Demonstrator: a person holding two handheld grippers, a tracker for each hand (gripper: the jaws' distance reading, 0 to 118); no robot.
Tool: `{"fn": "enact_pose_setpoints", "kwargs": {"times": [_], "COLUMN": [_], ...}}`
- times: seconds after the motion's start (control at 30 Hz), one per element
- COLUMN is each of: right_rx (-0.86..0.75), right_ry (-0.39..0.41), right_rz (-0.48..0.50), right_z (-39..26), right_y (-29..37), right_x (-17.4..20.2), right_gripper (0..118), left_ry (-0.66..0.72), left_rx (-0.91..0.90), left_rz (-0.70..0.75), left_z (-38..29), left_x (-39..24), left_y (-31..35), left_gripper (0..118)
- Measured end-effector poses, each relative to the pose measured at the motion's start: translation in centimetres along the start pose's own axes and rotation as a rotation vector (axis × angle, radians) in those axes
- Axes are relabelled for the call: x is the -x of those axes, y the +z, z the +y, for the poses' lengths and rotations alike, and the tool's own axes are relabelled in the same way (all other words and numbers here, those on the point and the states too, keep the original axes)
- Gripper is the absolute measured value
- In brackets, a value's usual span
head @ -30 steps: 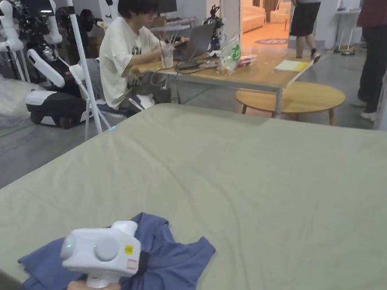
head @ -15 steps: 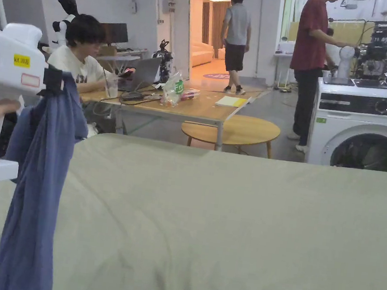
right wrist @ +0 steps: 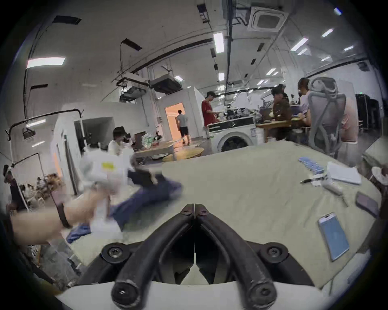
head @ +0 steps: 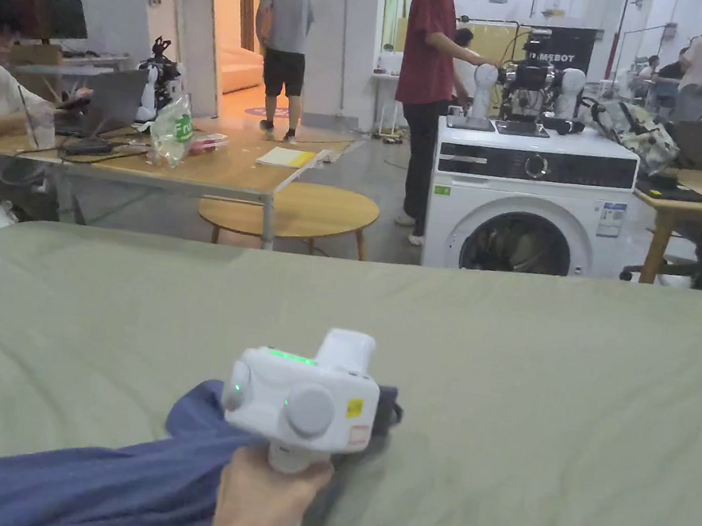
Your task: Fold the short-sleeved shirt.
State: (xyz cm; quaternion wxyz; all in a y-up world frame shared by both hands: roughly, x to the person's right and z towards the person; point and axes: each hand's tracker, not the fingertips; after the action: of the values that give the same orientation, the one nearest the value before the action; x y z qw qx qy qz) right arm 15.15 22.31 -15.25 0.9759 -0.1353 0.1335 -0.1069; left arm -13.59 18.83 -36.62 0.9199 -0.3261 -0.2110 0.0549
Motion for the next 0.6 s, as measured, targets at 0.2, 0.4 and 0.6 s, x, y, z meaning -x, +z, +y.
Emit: {"fn": "enact_pose_setpoints", "kwargs": {"times": [0.2,0.4,0.6], "right_rx": [0.012,-0.014,-0.008], "right_ry": [-0.018,0.007,0.073], "right_rz": [-0.123,-0.129,-0.109], "right_z": [2.2,2.2,2.1], "right_y": [2.7,3.7,2.4], "right_x": [-1.6,-1.1,0.5], "right_gripper": [0,0,0], "left_ry": [-0.128,-0.12,-0.13], "left_rx": [0.149,0.146,-0.081], "left_rz": [-0.357,-0.528,-0.275], "left_z": [-8.5,-11.2,-8.7], "left_x": [-12.7,-16.2,-8.6], "left_y": [-4.6,-2.9,5.2], "left_gripper": [0,68,69]}}
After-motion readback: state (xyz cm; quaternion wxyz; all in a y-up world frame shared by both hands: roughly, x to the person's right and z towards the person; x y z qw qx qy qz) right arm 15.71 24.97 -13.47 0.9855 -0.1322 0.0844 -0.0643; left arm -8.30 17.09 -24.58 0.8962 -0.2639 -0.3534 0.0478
